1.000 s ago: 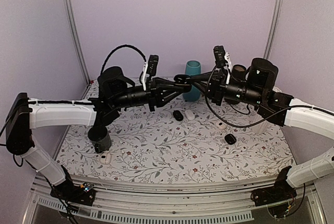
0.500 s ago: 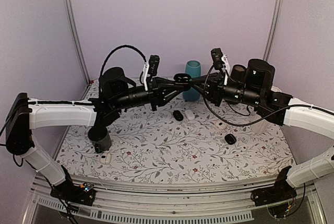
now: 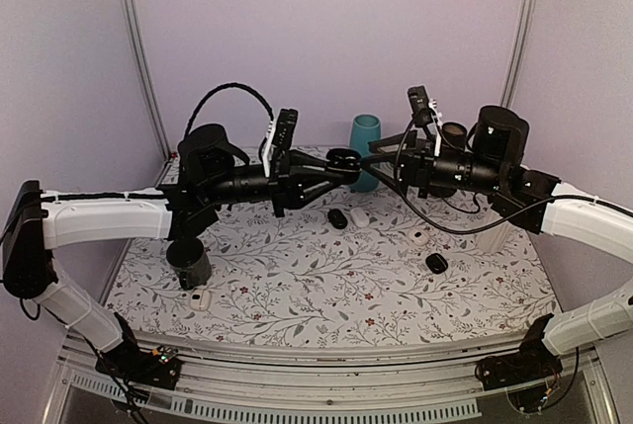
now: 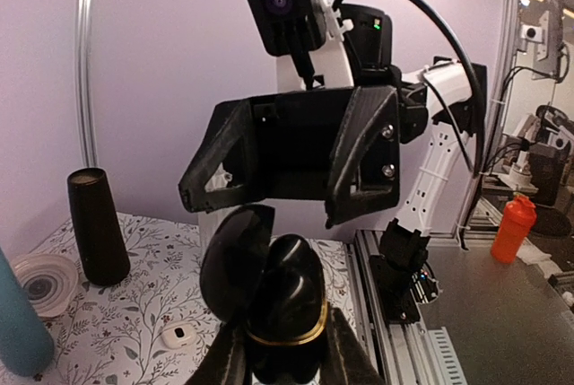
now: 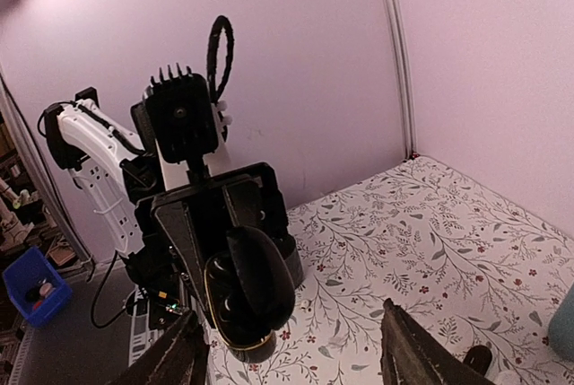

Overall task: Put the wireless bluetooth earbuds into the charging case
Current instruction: Close the charging case.

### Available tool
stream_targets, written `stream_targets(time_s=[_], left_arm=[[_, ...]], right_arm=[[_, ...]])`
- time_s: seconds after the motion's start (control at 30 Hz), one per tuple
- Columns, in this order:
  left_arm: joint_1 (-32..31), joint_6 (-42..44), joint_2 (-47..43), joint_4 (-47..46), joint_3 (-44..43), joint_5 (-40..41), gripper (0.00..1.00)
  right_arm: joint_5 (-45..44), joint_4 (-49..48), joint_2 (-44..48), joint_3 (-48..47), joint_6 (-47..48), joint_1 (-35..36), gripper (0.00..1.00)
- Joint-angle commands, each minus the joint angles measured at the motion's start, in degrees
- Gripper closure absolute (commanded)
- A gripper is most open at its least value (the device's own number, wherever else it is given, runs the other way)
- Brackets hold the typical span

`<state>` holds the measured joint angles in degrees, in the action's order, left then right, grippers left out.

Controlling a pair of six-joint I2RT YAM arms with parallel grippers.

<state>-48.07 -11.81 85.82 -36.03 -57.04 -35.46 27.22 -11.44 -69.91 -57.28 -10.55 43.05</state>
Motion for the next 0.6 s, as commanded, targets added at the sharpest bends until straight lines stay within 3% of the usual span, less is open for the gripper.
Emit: stream_targets(time_s=[0.0,0.33,0.57], left_arm=[[0.6,2.7,-1.3,3.2,-1.6,-5.9,1.00],[0.6,2.2,0.0,3.3,-3.0,-4.9,1.00],[2.2,0.2,0.5,3.7,-2.7,-1.6,1.00]], right_arm=[[10.2,-2.7,-1.0,-2.6,-1.4,-0.2,0.31],[22.8,-4.6,-3.2,-4.0,-3.1,-0.2,0.29],[24.6,-4.1,-1.6,-3.6,-1.3,-0.2,0.38]])
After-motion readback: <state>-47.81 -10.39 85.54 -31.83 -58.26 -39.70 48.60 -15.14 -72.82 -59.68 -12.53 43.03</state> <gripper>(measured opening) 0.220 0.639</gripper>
